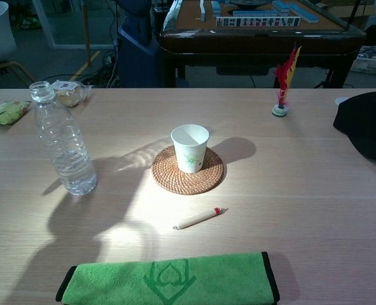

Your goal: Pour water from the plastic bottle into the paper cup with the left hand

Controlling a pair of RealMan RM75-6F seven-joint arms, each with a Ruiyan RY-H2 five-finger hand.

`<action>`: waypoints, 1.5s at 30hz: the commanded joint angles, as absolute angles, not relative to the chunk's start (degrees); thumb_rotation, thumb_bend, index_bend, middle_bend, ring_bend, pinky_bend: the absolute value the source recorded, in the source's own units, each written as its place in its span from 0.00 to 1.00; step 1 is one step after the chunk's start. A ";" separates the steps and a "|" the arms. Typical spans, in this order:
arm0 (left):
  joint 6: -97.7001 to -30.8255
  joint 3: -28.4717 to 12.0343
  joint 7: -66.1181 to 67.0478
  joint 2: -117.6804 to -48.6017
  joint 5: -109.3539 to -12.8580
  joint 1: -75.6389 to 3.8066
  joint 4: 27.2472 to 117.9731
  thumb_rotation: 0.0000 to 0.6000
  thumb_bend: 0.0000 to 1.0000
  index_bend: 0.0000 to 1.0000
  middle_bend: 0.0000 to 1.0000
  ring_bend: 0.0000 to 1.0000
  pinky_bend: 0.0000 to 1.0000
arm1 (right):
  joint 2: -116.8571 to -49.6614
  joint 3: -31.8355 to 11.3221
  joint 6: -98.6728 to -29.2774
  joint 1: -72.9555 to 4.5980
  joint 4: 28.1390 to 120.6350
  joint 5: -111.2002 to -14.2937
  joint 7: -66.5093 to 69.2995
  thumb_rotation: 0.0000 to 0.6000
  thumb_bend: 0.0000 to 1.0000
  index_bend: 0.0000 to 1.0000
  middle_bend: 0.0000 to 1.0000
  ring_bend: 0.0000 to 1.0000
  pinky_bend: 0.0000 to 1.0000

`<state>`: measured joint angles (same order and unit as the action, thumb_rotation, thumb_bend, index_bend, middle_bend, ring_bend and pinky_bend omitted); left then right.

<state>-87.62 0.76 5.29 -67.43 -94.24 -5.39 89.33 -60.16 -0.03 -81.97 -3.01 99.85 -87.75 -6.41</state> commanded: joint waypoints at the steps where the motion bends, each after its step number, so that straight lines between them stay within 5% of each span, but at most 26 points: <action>1: -87.44 0.80 4.40 -67.47 -94.03 -5.41 89.54 1.00 0.25 0.33 0.33 0.33 0.55 | -60.01 0.05 -82.37 -2.88 100.15 -88.14 -6.14 1.00 0.00 0.37 0.42 0.41 0.45; 7: -86.29 0.77 3.05 -68.03 -94.23 -6.31 89.77 1.00 0.25 0.30 0.33 0.33 0.55 | -59.15 0.16 -83.25 -2.41 100.83 -88.47 -4.60 1.00 0.00 0.37 0.42 0.41 0.45; 11: -85.64 -0.44 1.84 -70.02 -93.22 -7.26 89.62 1.00 0.16 0.05 0.22 0.29 0.55 | -58.95 -0.10 -83.65 -2.24 100.73 -88.15 -4.01 1.00 0.00 0.37 0.42 0.41 0.45; 14: -82.45 -1.17 -0.60 -69.79 -91.12 -8.81 92.06 1.00 0.09 0.00 0.13 0.22 0.52 | -58.81 -0.19 -83.20 -2.27 100.59 -87.43 -3.73 1.00 0.00 0.37 0.42 0.41 0.45; 30: -65.08 -7.89 -4.34 -71.46 -74.42 -18.58 98.12 1.00 0.09 0.00 0.03 0.11 0.40 | -57.35 -0.48 -84.48 -1.60 100.97 -87.39 -1.62 1.00 0.00 0.37 0.42 0.40 0.45; 45: -60.28 -10.11 -7.93 -77.70 -69.54 -22.84 95.96 1.00 0.09 0.00 0.03 0.10 0.37 | -57.35 -0.78 -84.21 -1.44 100.34 -86.47 -1.01 1.00 0.00 0.37 0.42 0.40 0.45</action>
